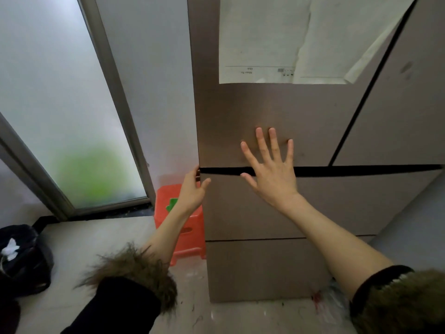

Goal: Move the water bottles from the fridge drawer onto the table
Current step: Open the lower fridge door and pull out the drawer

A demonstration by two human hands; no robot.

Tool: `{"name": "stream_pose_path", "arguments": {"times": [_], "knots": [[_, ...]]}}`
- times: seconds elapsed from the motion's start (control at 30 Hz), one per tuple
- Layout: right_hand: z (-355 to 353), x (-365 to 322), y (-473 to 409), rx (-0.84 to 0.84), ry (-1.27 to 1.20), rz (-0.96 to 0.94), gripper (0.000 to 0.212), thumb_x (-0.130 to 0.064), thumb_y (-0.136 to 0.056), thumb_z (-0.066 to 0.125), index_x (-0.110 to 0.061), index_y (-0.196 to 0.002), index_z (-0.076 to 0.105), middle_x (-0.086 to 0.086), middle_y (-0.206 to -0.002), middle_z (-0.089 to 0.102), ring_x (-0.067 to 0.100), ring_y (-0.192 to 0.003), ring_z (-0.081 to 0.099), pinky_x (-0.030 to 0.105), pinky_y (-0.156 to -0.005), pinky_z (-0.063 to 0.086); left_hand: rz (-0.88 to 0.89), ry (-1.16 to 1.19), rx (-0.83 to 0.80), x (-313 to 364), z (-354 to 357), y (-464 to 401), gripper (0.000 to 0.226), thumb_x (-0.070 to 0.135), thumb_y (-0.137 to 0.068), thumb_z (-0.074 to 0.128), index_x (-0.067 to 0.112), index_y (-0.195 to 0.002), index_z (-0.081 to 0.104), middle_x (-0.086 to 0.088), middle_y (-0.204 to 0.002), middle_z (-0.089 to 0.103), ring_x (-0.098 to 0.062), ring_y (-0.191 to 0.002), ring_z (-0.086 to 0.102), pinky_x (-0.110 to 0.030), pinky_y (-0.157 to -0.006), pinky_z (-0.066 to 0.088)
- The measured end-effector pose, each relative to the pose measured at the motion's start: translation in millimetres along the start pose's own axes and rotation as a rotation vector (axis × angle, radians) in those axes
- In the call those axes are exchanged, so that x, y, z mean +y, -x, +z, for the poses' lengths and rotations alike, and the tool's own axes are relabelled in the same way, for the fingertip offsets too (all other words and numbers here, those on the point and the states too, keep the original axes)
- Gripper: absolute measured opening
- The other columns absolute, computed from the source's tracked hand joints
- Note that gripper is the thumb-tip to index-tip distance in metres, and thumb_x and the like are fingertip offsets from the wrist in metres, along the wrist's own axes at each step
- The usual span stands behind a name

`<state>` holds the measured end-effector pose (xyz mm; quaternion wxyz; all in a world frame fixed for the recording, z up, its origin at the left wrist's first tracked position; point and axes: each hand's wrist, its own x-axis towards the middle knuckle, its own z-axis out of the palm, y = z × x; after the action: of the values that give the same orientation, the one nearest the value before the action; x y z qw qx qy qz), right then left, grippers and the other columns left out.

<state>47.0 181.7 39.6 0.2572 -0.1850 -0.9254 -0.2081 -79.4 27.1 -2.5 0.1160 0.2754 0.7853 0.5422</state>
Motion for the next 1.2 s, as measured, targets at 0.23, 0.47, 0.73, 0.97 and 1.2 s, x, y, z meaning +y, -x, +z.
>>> {"name": "stream_pose_path", "arguments": {"times": [0.23, 0.47, 0.73, 0.97, 1.2], "knots": [[-23, -3, 2, -0.174, -0.007, 0.022, 0.076, -0.055, -0.091, 0.040, -0.033, -0.146, -0.007, 0.005, -0.145, -0.033, 0.028, -0.134, -0.030, 0.059, -0.111, 0.000, -0.049, 0.014, 0.052, 9, -3, -2, 0.030, 0.016, -0.091, 0.054, 0.007, -0.119, 0.048, -0.004, -0.103, 0.054, -0.019, -0.099, 0.052, -0.032, -0.092, 0.043], [-38, -13, 4, -0.279, -0.055, 0.070, 0.068, -0.055, -0.094, 0.028, -0.033, -0.147, -0.009, 0.005, -0.150, -0.031, 0.029, -0.141, -0.023, 0.056, -0.111, -0.009, 0.056, -0.036, 0.028, 6, -11, 48, 0.023, 0.021, -0.088, 0.060, 0.014, -0.109, 0.051, 0.000, -0.102, 0.058, -0.013, -0.095, 0.054, -0.023, -0.083, 0.040], [-40, -26, 83, -0.477, -0.463, 0.164, 0.053, -0.045, -0.099, 0.023, -0.034, -0.148, 0.006, -0.001, -0.158, -0.002, 0.021, -0.145, -0.011, 0.047, -0.116, 0.000, 0.085, -0.090, -0.068, 14, -18, 105, 0.025, 0.031, -0.084, 0.063, 0.017, -0.101, 0.051, 0.009, -0.092, 0.056, -0.009, -0.088, 0.056, -0.022, -0.079, 0.045], [-76, -4, 135, -0.481, -0.587, 0.125, 0.050, -0.044, -0.099, 0.024, -0.036, -0.147, 0.011, -0.006, -0.158, -0.001, 0.014, -0.144, -0.010, 0.046, -0.116, -0.005, 0.319, -0.300, -0.057, 47, -4, 173, 0.035, 0.026, -0.095, 0.045, 0.019, -0.128, 0.052, 0.007, -0.134, 0.046, -0.006, -0.125, 0.039, -0.024, -0.103, 0.032], [-119, 30, 203, -0.522, -0.649, 0.101, 0.048, -0.040, -0.100, 0.023, -0.034, -0.147, 0.015, -0.008, -0.158, 0.001, 0.012, -0.145, -0.008, 0.047, -0.115, -0.005, 0.402, -0.402, -0.060, 71, 27, 259, 0.029, 0.019, -0.093, 0.050, 0.018, -0.119, 0.063, 0.004, -0.128, 0.056, -0.007, -0.122, 0.046, -0.016, -0.101, 0.029]]}}
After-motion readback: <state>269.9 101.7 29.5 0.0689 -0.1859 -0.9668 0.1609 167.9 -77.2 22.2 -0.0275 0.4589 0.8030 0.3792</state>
